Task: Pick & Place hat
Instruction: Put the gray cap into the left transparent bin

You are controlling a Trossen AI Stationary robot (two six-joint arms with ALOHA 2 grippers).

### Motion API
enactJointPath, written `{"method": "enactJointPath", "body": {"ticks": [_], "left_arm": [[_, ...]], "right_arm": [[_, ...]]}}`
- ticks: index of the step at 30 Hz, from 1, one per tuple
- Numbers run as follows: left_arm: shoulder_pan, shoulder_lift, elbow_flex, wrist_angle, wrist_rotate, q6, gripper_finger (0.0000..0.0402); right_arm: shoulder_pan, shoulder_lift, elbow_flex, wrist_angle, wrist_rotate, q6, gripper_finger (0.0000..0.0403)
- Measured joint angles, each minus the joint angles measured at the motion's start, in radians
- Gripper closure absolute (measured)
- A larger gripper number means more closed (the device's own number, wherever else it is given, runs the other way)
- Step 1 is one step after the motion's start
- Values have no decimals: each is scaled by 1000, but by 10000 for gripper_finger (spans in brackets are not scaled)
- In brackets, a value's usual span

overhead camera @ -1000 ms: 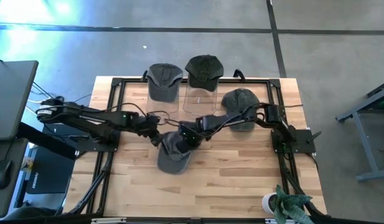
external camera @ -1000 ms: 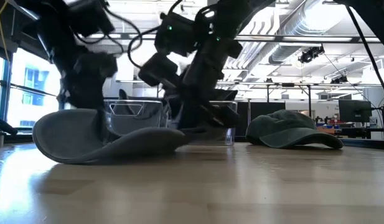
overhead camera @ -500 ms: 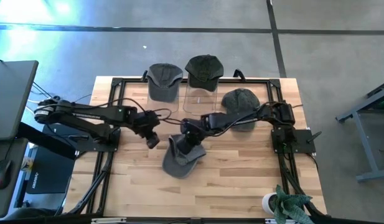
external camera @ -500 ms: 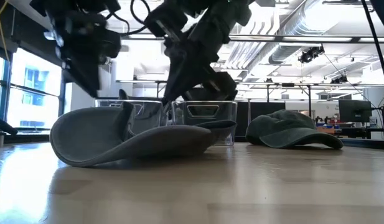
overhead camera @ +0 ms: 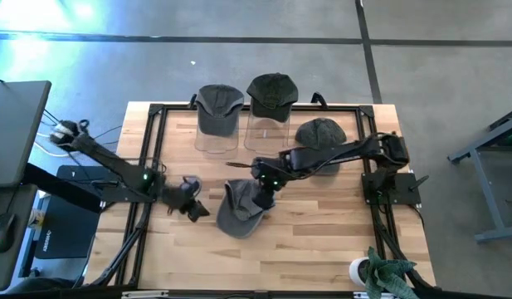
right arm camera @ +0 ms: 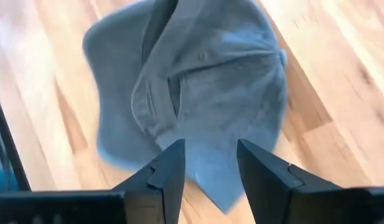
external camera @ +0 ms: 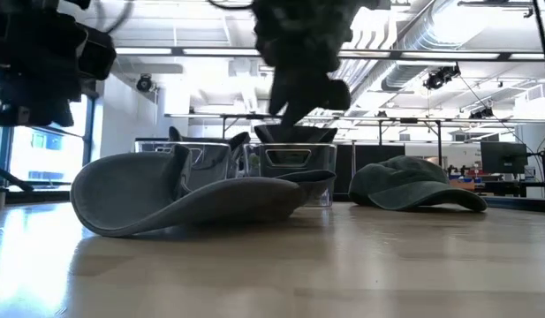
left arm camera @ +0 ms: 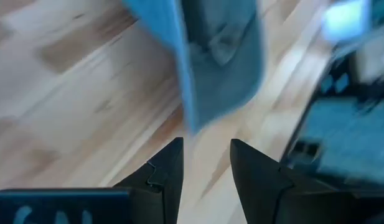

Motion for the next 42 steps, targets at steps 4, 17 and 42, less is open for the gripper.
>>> {"method": "enactJointPath", "body": {"ticks": [4,17,42], "left_arm": [[-129,95,-67,257,-242,-145,262],[-126,505,70,370,-241,-264,190],[23,637,708,103,4,65,398]], "right_arm": [[-1,-95,-106,13,3,-87,262],[0,-527,-591,303,-24,-57,265],[13,-472,-435,354,-342,-176,265]]}}
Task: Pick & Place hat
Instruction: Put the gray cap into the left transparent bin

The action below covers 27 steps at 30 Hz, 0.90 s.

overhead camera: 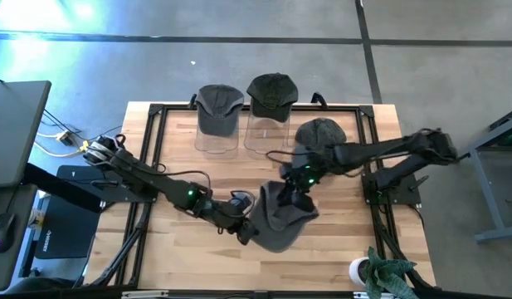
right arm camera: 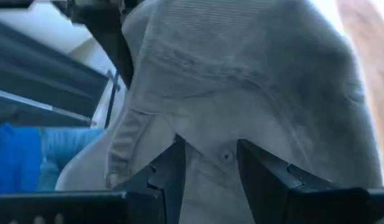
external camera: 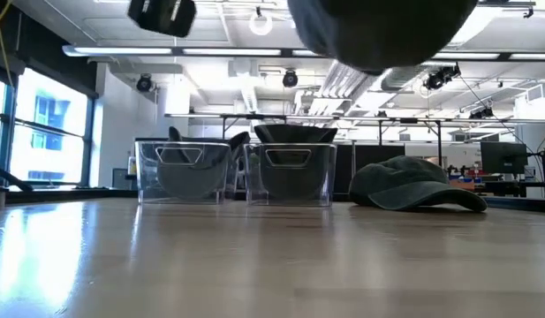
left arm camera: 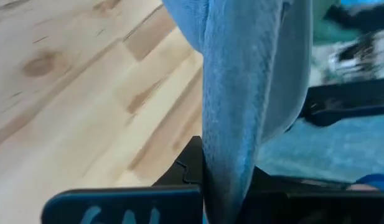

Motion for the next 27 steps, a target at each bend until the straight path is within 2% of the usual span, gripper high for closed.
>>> {"method": "enactJointPath", "body": {"ticks": [3,5,9,12,19,21,24,27], "left_arm": [[-1,5,7,-44,6,49,399],[0,6,15,-51,22,83,399],[2,3,21,-60,38,108,400],[2,3,21,-65,53,109,400],[-1,2,21,-65,81,122,401],[-2,2,21,-65,89,122,401],[-2,2,21,-67,93,122,401],[-2,2,21,-69,87,121,401]], "right_arm": [[0,86,43,3,-19,-66,265],[2,127,66,5,84,-56,265],[2,148,74,3,380,112,265],[2,146,70,-31,427,108,265],[-2,43,69,-90,351,35,265],[-3,14,69,-113,282,12,265],[5,0,69,-125,121,-25,265],[34,14,68,-180,68,-66,265]]}}
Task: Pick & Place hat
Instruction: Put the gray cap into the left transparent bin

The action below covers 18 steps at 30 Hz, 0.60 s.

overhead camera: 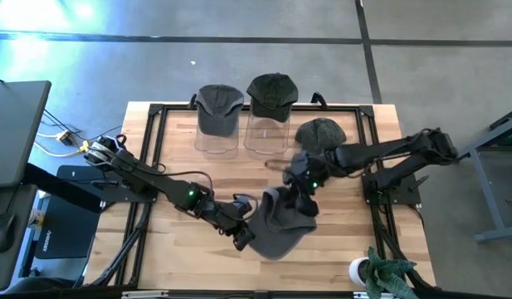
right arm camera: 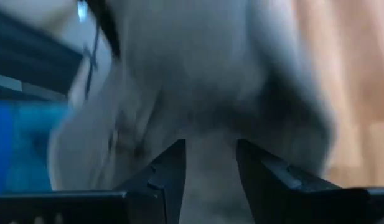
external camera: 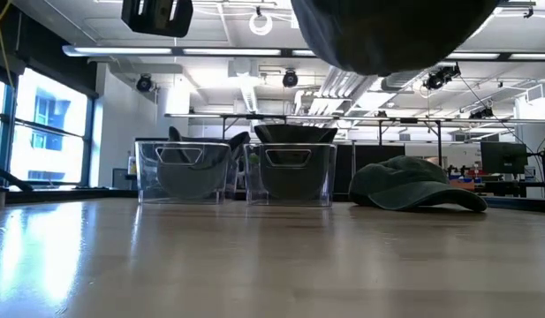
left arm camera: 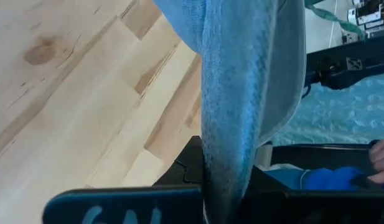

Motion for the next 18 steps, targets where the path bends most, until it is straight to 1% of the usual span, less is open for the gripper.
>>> {"method": "enactJointPath", "body": {"ticks": [3,4,5,7,8,9,10,12,17,18], "left_arm": [[0,0,0,-2,-7,-5,401],[1,0,0,-2,-9,-10,401],[1,0,0,0,-8,-10,401],[1,0,0,9,-11,-4,401],[2,0,0,9,-12,0,401],[3,0,0,11,-14,4,401],[3,0,0,16,-16,7,401],[1,0,0,20,-11,9,401],[0,0,0,21,-1,8,401],[0,0,0,19,-2,8,401]], "right_arm": [[21,24,-2,-92,-8,-48,265],[24,28,-2,-122,9,-53,265],[25,31,-2,-148,64,-48,265],[25,34,-2,-174,232,31,265],[25,34,-2,-172,296,65,265],[24,34,-2,-166,332,67,265],[24,34,-2,-161,332,52,265],[18,26,6,-157,298,28,265],[-8,-61,20,-158,104,14,265],[-12,-79,21,-159,80,15,265]]}}
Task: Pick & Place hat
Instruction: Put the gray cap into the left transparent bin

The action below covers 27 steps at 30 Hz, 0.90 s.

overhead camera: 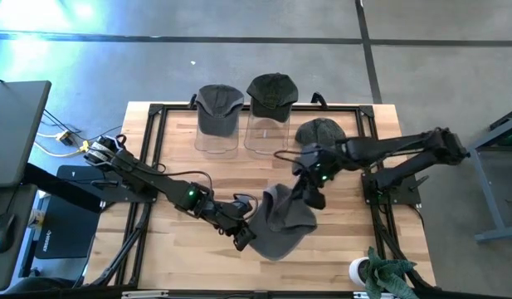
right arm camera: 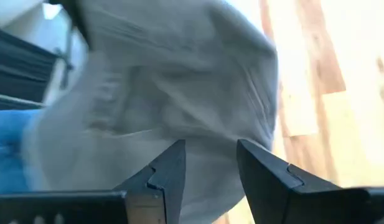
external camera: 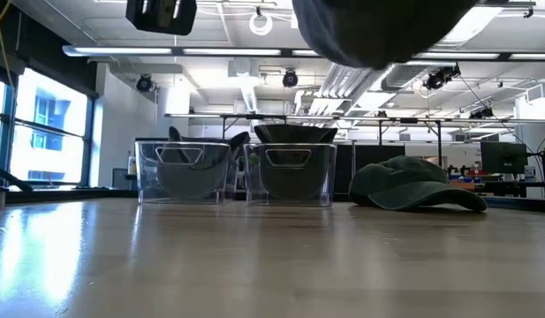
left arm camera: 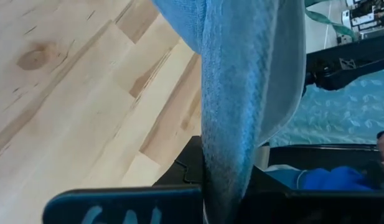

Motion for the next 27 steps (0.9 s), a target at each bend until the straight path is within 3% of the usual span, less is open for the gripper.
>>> {"method": "enactJointPath", "body": {"ticks": [7,9,14,23,27], "left_arm": [[1,0,0,-5,-1,-7,401],[1,0,0,-2,0,-4,401],[3,-17,0,20,16,25,401],[0,-26,1,40,59,42,401],[14,-26,1,44,58,42,401]], "right_arm": [[27,-33,-95,18,-187,21,265],[44,-25,-157,37,-168,17,265],[47,-44,-239,12,-9,138,265],[41,-154,-102,-4,-18,127,265],[43,-145,-72,168,-90,37,265]]}}
